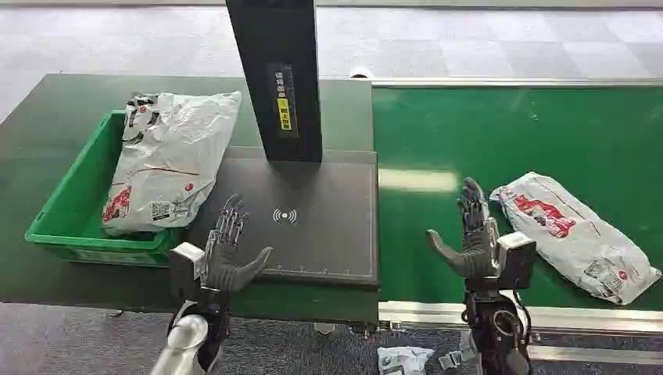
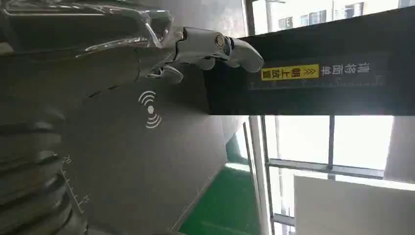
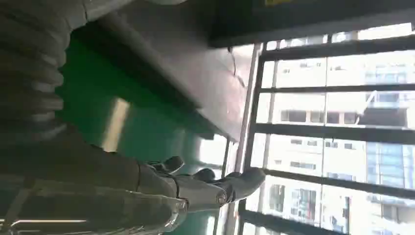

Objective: Moved the parcel from conveyor to table for the left to box.

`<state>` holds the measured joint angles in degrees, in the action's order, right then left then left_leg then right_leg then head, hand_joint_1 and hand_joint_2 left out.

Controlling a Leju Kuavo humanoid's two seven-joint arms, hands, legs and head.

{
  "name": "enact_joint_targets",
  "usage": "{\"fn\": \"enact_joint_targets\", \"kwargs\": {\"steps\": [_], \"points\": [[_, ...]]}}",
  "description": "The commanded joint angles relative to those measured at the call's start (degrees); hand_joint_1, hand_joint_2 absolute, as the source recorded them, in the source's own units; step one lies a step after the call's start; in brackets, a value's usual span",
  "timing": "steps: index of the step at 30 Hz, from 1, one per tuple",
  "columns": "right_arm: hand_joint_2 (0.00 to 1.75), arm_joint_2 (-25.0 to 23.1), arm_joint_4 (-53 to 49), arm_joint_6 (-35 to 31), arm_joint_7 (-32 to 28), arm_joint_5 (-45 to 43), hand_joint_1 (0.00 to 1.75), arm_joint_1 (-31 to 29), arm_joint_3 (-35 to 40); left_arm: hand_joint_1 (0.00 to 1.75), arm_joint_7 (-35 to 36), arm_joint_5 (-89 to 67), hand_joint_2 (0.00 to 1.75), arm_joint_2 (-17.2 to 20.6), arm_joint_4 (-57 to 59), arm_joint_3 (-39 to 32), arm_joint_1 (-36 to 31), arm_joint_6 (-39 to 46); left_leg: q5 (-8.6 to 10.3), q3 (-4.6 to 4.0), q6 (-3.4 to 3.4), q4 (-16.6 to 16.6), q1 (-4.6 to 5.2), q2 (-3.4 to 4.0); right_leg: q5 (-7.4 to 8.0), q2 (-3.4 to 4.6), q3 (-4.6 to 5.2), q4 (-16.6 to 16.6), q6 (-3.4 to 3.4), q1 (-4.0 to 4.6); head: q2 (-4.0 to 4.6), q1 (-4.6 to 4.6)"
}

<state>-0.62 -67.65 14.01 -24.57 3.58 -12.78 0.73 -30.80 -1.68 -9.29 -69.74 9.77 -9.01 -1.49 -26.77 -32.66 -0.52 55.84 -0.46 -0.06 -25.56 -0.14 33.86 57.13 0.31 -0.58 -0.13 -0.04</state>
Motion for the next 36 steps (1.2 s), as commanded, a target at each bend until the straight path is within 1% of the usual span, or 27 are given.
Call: {"fn": "enact_joint_targets", "kwargs": {"steps": [1,4,8,12,13,15,16,18,19,20,21,22,23,24,26,27,28,31,33,34,35,36], "points": [[1.75,6.59,6.04,-2.22,1.19,5.53,0.0,-7.66,-8.21,0.0,0.65,-0.59,1.75,0.7,-1.1,-1.49,0.78,-0.19,-0.03,0.13,0.02,-0.04,0.01,0.06,0.0,0.06,-0.12,-0.06,-0.01,-0.01,0.0,0.02],[1.75,7.68,9.47,-1.92,1.21,6.18,0.0,-10.45,-8.75,0.0,0.62,-0.56,1.75,1.18,-0.34,-1.42,0.37,-0.18,-0.03,0.12,0.01,-0.04,0.01,0.1,0.0,0.1,-0.08,-0.03,-0.02,-0.01,0.0,0.02],[1.75,7.77,11.82,-2.27,0.72,6.92,0.0,-11.92,-8.45,0.0,0.54,-0.49,1.75,1.29,-0.71,-1.42,0.92,0.11,-0.02,0.15,0.01,-0.06,-0.02,0.06,0.01,0.06,-0.12,-0.06,-0.02,0.02,0.0,0.0],[1.75,9.4,14.46,-5.97,1.3,10.3,0.0,-14.17,-7.94,0.0,0.48,-0.46,1.75,1.54,-1.81,-1.5,1.6,0.43,-0.05,0.18,0.02,-0.06,-0.03,0.18,0.02,0.18,-0.13,-0.08,0.0,0.04,0.0,0.0],[1.75,10.22,15.87,-9.43,2.36,13.34,0.0,-15.27,-7.68,0.0,0.49,-0.44,1.75,1.64,-2.23,-1.61,2.04,0.49,-0.03,0.12,0.02,-0.04,-0.01,0.1,0.01,0.11,-0.08,-0.04,0.0,0.02,0.0,0.0],[1.75,11.5,18.76,-11.78,3.93,15.51,0.0,-17.09,-8.0,0.0,0.49,-0.44,1.75,1.52,-2.47,-1.72,2.44,0.5,-0.04,0.12,0.03,-0.03,0.01,0.12,0.01,0.12,-0.09,-0.03,0.01,0.0,0.0,0.0],[1.75,12.81,21.49,-14.68,5.16,18.01,0.0,-18.72,-7.83,0.0,0.49,-0.44,1.75,1.36,-2.16,-1.75,2.43,0.5,-0.05,0.17,0.04,-0.05,0.02,0.15,0.01,0.15,-0.14,-0.06,0.01,-0.01,-0.02,0.02],[1.75,14.81,26.12,-17.47,5.8,20.72,0.0,-21.29,-7.49,0.0,0.52,-0.42,1.75,1.17,-1.81,-1.68,2.4,0.62,-0.04,0.14,0.05,-0.02,0.03,0.12,0.01,0.11,-0.13,-0.04,0.02,-0.02,0.0,0.0],[1.75,15.81,29.4,-20.17,6.81,23.49,0.0,-23.18,-6.69,0.0,0.53,-0.39,1.75,1.06,-1.69,-1.71,2.39,1.01,-0.03,0.12,0.03,-0.02,0.02,0.08,0.0,0.08,-0.1,-0.03,0.0,-0.01,0.0,0.02],[1.75,17.15,32.33,-27.35,9.38,29.96,0.0,-25.0,-4.08,0.0,0.49,-0.3,1.75,1.03,-1.94,-1.79,2.54,1.43,-0.04,0.16,0.04,-0.02,0.02,0.14,0.02,0.14,-0.14,-0.05,0.01,-0.01,0.0,0.0],[1.75,17.58,35.46,-31.67,10.75,33.8,0.0,-27.07,-2.78,0.0,0.56,-0.19,1.75,1.1,-2.33,-1.73,2.72,1.69,-0.02,0.12,0.03,-0.03,0.03,0.09,0.02,0.09,-0.11,-0.05,0.01,-0.03,0.0,0.0],[1.75,17.79,37.99,-33.5,12.54,36.02,0.0,-29.13,-2.53,0.0,0.73,0.05,1.75,1.35,-2.75,-1.67,2.81,2.08,-0.04,0.16,0.03,-0.01,0.04,0.19,0.04,0.2,-0.12,-0.05,0.01,-0.03,0.0,-0.02],[1.75,17.88,38.79,-33.49,12.87,36.45,0.0,-30.03,-2.62,0.0,0.8,0.15,1.75,1.6,-2.91,-1.63,2.77,2.17,-0.04,0.09,0.03,0.02,0.05,0.23,0.05,0.23,-0.03,0.0,0.02,-0.05,0.0,0.02],[1.75,18.18,40.33,-35.27,15.16,39.18,0.0,-31.08,-1.64,0.0,0.96,0.42,1.75,1.95,-3.06,-1.49,2.71,2.36,-0.05,0.15,0.02,0.0,0.04,0.26,0.06,0.27,-0.09,-0.04,0.01,-0.03,0.0,0.0],[1.75,18.18,43.07,-33.43,18.94,41.18,0.0,-32.69,-1.0,0.0,1.09,0.87,1.75,2.41,-2.97,-1.42,2.43,2.58,-0.04,0.08,0.01,0.0,0.03,0.15,0.04,0.16,-0.04,0.0,0.01,-0.04,0.0,0.0],[1.75,18.14,43.2,-33.4,19.07,41.24,0.0,-32.7,-1.0,0.0,1.09,0.9,1.75,2.48,-2.96,-1.48,2.36,2.59,-0.06,0.15,0.0,-0.01,0.02,0.25,0.05,0.26,-0.08,-0.01,-0.01,-0.02,0.0,0.0],[1.75,17.96,45.9,-30.15,23.01,41.34,0.0,-33.51,-1.61,0.0,1.13,1.08,1.75,2.68,-2.6,-1.31,2.09,2.61,-0.03,0.12,0.0,-0.02,0.03,0.12,0.04,0.13,-0.07,-0.01,0.0,-0.03,0.0,-0.02],[1.75,18.14,48.17,-26.17,28.83,43.64,0.0,-33.24,-1.05,0.0,1.15,1.15,1.75,2.75,-1.95,-1.01,1.82,2.62,-0.02,0.18,0.01,-0.05,0.0,0.05,0.03,0.05,-0.17,-0.07,-0.01,0.0,0.0,0.0],[1.75,18.12,48.18,-26.29,28.76,43.64,0.0,-33.09,-1.1,0.0,1.15,1.15,1.75,2.74,-1.89,-0.99,1.81,2.62,-0.03,0.23,0.02,-0.08,-0.03,0.06,0.03,0.07,-0.21,-0.11,0.0,0.03,0.0,0.0],[1.75,18.25,50.09,-21.35,33.07,45.08,0.0,-33.35,-0.44,0.0,1.21,1.17,1.75,2.68,-1.54,-1.02,1.73,2.79,-0.03,0.16,0.02,-0.04,-0.01,0.04,0.02,0.05,-0.14,-0.06,0.0,0.01,0.0,0.0],[1.75,18.1,50.52,-19.38,34.45,45.21,0.0,-33.04,-0.57,0.0,1.27,1.12,1.75,2.61,-1.35,-1.04,1.69,2.9,-0.05,0.19,0.03,-0.05,0.0,0.07,0.01,0.08,-0.17,-0.07,0.0,0.0,0.0,0.0],[1.75,18.07,50.26,-19.01,34.73,45.23,0.0,-32.51,-0.84,0.0,1.27,1.12,1.75,2.58,-1.19,-1.05,1.65,2.9,-0.04,0.13,0.02,-0.02,0.0,0.06,0.02,0.07,-0.12,-0.04,0.01,0.0,0.0,0.0]]}}
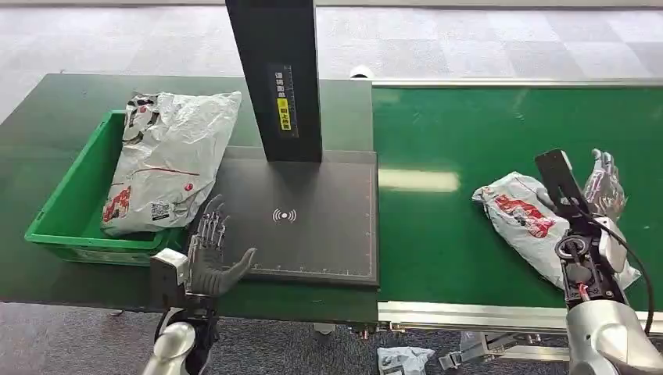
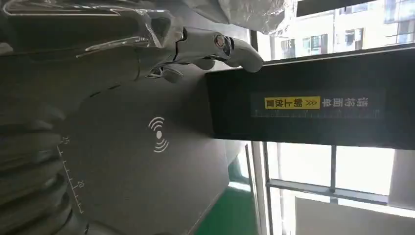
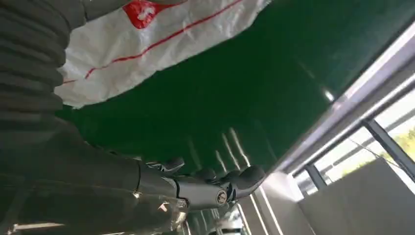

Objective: Moved the parcel from conveyor to table for the left to box.

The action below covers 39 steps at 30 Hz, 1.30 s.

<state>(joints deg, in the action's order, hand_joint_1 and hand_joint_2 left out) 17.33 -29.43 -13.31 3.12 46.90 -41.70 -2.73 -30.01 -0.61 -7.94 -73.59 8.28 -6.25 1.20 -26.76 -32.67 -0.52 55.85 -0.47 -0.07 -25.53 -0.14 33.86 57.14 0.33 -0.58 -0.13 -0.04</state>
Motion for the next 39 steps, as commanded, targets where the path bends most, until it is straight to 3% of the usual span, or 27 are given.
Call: {"fn": "enact_joint_targets", "kwargs": {"steps": [1,11,28,29,30,31,39], "points": [[1.75,-0.05,13.14,12.53,9.25,2.73,0.0,-3.33,2.87,0.0,0.53,-0.16,1.75,1.12,2.91,0.36,-1.14,0.44,-0.07,0.18,0.02,-0.04,0.01,0.11,-0.02,0.11,-0.16,-0.07,-0.01,-0.01,0.0,0.0],[1.75,-1.53,14.24,20.34,12.16,6.15,0.0,-1.98,4.78,0.0,0.92,-0.68,1.75,0.79,3.36,0.13,-1.1,1.03,-0.05,0.2,-0.01,-0.09,-0.01,0.13,0.0,0.13,-0.15,-0.09,-0.04,0.01,0.0,-0.02],[1.75,-1.74,12.95,23.31,12.14,10.27,0.0,-0.64,6.8,0.0,1.84,-0.81,1.75,0.56,3.5,0.06,-1.31,1.48,-0.03,0.17,0.0,-0.07,-0.01,0.03,-0.01,0.03,-0.15,-0.09,-0.03,0.02,0.0,0.0],[1.75,-1.95,12.56,23.09,11.77,10.65,0.1,-0.55,7.06,0.0,1.9,-0.87,1.75,0.53,3.19,-0.08,-1.17,1.67,-0.02,0.13,0.0,-0.06,0.0,0.03,-0.01,0.03,-0.1,-0.07,-0.02,0.0,0.0,0.0],[1.75,-2.24,12.36,22.96,11.58,10.84,1.29,-0.67,7.19,0.0,1.92,-0.89,1.75,0.59,3.0,-0.18,-1.1,1.72,-0.04,0.18,0.0,-0.07,0.0,0.06,-0.01,0.06,-0.15,-0.1,-0.03,0.01,0.0,0.0],[1.75,-2.52,11.85,22.54,11.34,11.12,1.75,-0.76,7.31,0.0,1.98,-0.94,1.75,0.6,2.44,-0.39,-0.84,1.83,-0.02,0.14,0.0,-0.06,-0.01,0.05,-0.01,0.05,-0.12,-0.08,-0.02,0.01,0.0,0.0],[1.75,-3.64,10.39,22.81,9.62,11.81,1.75,-1.43,8.04,0.0,2.49,-1.55,1.75,0.52,1.94,-0.31,-0.71,1.91,-0.05,0.14,0.0,-0.04,0.0,0.15,0.0,0.15,-0.1,-0.06,-0.02,0.0,0.0,0.0]]}}
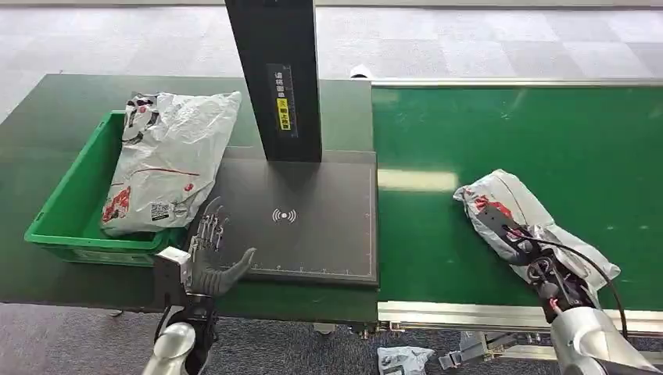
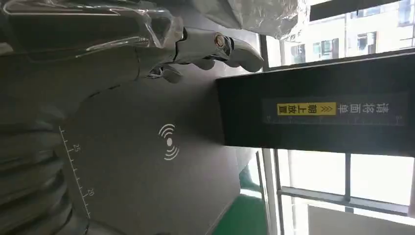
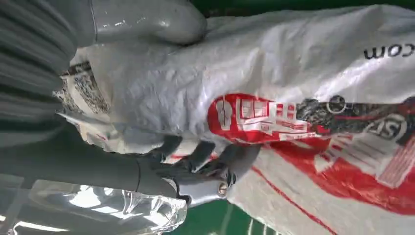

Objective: Moved the parcel from conveyor to table for the left to box.

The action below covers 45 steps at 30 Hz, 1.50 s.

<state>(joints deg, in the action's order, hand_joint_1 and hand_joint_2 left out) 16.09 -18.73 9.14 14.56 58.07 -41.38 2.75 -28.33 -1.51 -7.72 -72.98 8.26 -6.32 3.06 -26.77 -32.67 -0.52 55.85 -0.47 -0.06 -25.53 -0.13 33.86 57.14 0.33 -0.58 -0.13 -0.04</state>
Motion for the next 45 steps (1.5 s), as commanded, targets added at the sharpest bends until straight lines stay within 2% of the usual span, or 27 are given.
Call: {"fn": "enact_joint_targets", "kwargs": {"steps": [1,15,17,19,20,23,27,39,41,43,45], "points": [[1.75,-2.67,-0.91,0.45,-2.23,1.22,1.75,-2.04,3.21,0.0,0.86,-0.76,1.75,0.24,1.03,-0.35,-0.57,0.1,-0.04,0.12,0.0,-0.05,0.01,0.18,0.02,0.18,-0.06,-0.04,-0.03,-0.01,0.0,0.0],[1.75,-2.57,-2.12,2.67,-5.97,0.73,1.75,-3.04,4.16,0.0,1.21,-1.14,1.75,0.11,0.98,-0.62,-0.72,0.31,-0.02,0.05,0.01,-0.02,0.04,0.09,0.0,0.09,-0.02,0.0,-0.01,-0.03,0.0,0.0],[1.75,-3.11,-2.56,2.3,-8.94,-0.64,1.75,-3.02,3.7,0.0,1.23,-1.2,1.75,0.16,0.4,-0.86,-0.3,0.4,-0.03,0.06,0.01,-0.01,0.03,0.12,0.0,0.12,-0.02,0.01,-0.01,-0.03,0.0,0.0],[1.75,-4.89,-4.92,-0.49,-15.4,-4.19,1.75,-2.5,1.9,0.0,1.04,-1.29,1.75,0.73,-2.09,-1.52,1.78,0.97,-0.04,0.08,0.0,0.0,0.02,0.14,0.0,0.14,-0.04,0.01,-0.03,-0.02,0.0,0.02],[1.75,-5.67,-6.19,-1.54,-16.51,-5.62,1.75,-2.19,1.17,0.0,0.94,-1.28,1.75,0.91,-3.58,-1.89,2.91,1.15,-0.03,0.07,0.0,-0.03,0.02,0.2,0.02,0.2,-0.01,-0.01,-0.03,-0.02,0.0,-0.02],[1.75,-5.97,-6.69,-1.52,-16.15,-5.91,1.75,-2.17,1.22,0.0,0.9,-1.26,1.75,1.02,-4.22,-2.11,3.46,1.18,-0.11,0.19,-0.02,-0.06,0.0,0.45,0.02,0.45,-0.06,-0.01,-0.06,0.0,0.0,0.0],[1.75,-5.65,-6.67,-1.56,-16.16,-5.9,1.75,-2.01,1.2,0.0,0.91,-1.26,1.75,0.86,-4.27,-2.06,3.33,1.2,-0.04,0.15,-0.01,-0.05,-0.02,0.11,-0.02,0.1,-0.1,-0.04,-0.04,0.02,0.0,0.0],[1.75,-5.65,-6.67,-1.56,-16.16,-5.9,1.75,-2.01,1.2,0.0,0.91,-1.26,1.75,0.86,-4.27,-2.06,3.33,1.2,-0.05,0.14,-0.01,-0.06,0.0,0.11,-0.03,0.12,-0.09,-0.03,-0.04,0.0,0.0,0.0],[1.75,-6.17,-8.7,-5.67,-17.06,-7.91,1.75,-1.29,-0.05,0.0,0.76,-1.23,1.75,0.74,-4.81,-2.34,3.89,1.43,-0.06,0.15,-0.01,-0.05,-0.01,0.1,-0.03,0.12,-0.12,-0.04,-0.04,0.01,0.0,0.0],[1.75,-7.04,-12.33,-13.19,-15.67,-8.3,1.75,0.02,-0.76,0.0,0.57,-1.29,1.75,0.55,-6.18,-2.43,5.15,1.64,-0.08,0.18,-0.01,-0.06,0.0,0.17,-0.02,0.19,-0.11,-0.05,-0.04,0.01,0.0,0.0],[1.75,-8.07,-16.7,-16.06,-17.69,-10.19,1.75,1.88,-1.78,0.0,0.45,-1.27,1.75,0.55,-6.39,-2.37,5.46,1.66,-0.09,0.16,0.0,-0.06,0.0,0.21,-0.02,0.23,-0.08,-0.03,-0.03,0.01,0.0,0.0]]}}
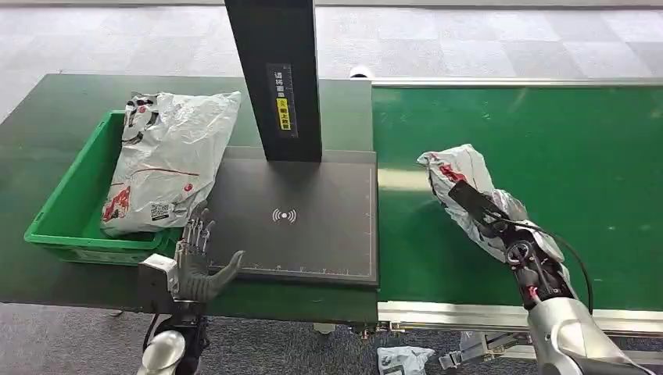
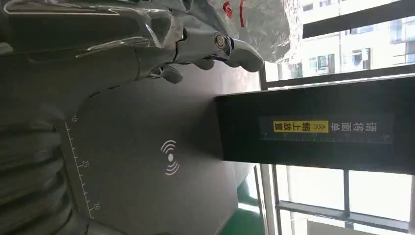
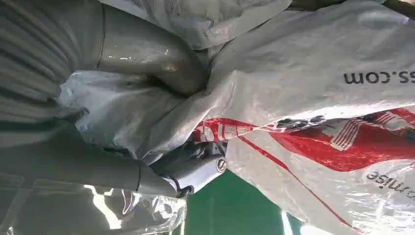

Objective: Moved the parcel from conveyor to table for the left to box.

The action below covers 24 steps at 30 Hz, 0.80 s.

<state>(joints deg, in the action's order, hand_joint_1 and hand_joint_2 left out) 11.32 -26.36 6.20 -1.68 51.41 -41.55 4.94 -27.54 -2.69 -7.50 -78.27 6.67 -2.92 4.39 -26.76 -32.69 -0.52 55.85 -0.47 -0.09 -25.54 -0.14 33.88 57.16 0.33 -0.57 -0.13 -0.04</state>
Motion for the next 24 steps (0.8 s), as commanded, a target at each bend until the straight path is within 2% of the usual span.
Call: {"fn": "enact_joint_targets", "kwargs": {"steps": [1,5,6,7,8,10,13,17,24], "points": [[1.75,-3.79,-12.61,-14.94,-2.54,-3.97,1.75,3.48,-3.92,0.0,-0.64,0.32,1.75,0.31,-0.97,-0.85,1.97,0.1,-0.06,0.1,0.0,-0.04,-0.01,0.19,0.0,0.18,-0.05,-0.05,-0.02,0.01,0.0,0.0],[1.75,-5.14,-25.96,-23.0,-8.49,-6.85,1.75,8.52,-4.14,0.0,-1.38,0.68,1.75,-0.02,-0.24,-0.77,1.27,-0.42,-0.05,0.11,-0.01,-0.06,0.0,0.16,0.0,0.16,-0.05,-0.04,-0.04,0.01,0.0,0.0],[1.75,-5.15,-33.55,-27.23,-12.44,-7.15,1.75,12.3,-3.72,0.0,-1.96,0.12,1.75,-0.11,0.9,-0.17,0.54,-0.65,-0.05,0.17,0.0,-0.08,0.01,0.16,-0.01,0.15,-0.11,-0.06,-0.04,0.0,0.0,0.02],[1.75,-5.01,-38.19,-27.94,-13.49,-7.59,1.75,14.91,-3.42,0.0,-2.22,0.06,1.75,-0.26,2.0,-0.02,-0.13,-0.6,-0.02,0.07,-0.01,-0.06,0.02,0.06,-0.02,0.05,-0.03,-0.03,-0.04,-0.01,-0.02,-0.02],[1.75,-4.22,-45.84,-27.67,-16.95,-4.21,1.75,19.59,0.5,0.0,-3.3,0.54,1.75,0.27,4.29,0.72,-1.88,-1.17,-0.04,0.1,-0.01,-0.05,0.0,0.08,-0.03,0.07,-0.06,-0.02,-0.04,0.01,0.0,0.0],[1.75,-4.43,-51.7,-26.2,-15.18,-1.22,1.75,22.73,5.81,0.0,-4.23,1.14,1.75,0.5,7.17,1.18,-3.85,-1.21,-0.03,0.12,-0.01,-0.08,-0.02,-0.11,-0.07,-0.13,-0.17,-0.07,-0.05,0.03,0.0,-0.04],[1.75,-3.93,-48.4,-25.57,-15.07,0.29,1.75,20.18,11.2,0.0,-4.74,2.23,1.75,0.65,7.32,1.09,-4.02,-1.48,-0.02,0.12,-0.01,-0.07,-0.02,-0.2,-0.1,-0.18,-0.14,-0.06,-0.02,0.02,0.0,0.07],[1.75,-4.1,-45.28,-24.84,-15.52,0.75,1.75,16.5,14.09,0.0,-4.81,2.64,1.75,1.24,6.38,1.21,-3.8,-1.7,-0.06,0.16,-0.02,-0.08,-0.01,0.36,-0.01,0.35,-0.05,-0.03,-0.04,0.01,0.0,0.02],[1.75,-1.41,-38.58,-16.46,-17.4,4.35,1.75,10.69,24.46,0.0,-4.62,3.16,1.75,1.97,7.11,1.37,-4.29,-1.89,-0.05,0.16,0.0,-0.05,-0.01,0.34,0.0,0.33,-0.07,-0.03,-0.03,0.02,0.0,0.0]]}}
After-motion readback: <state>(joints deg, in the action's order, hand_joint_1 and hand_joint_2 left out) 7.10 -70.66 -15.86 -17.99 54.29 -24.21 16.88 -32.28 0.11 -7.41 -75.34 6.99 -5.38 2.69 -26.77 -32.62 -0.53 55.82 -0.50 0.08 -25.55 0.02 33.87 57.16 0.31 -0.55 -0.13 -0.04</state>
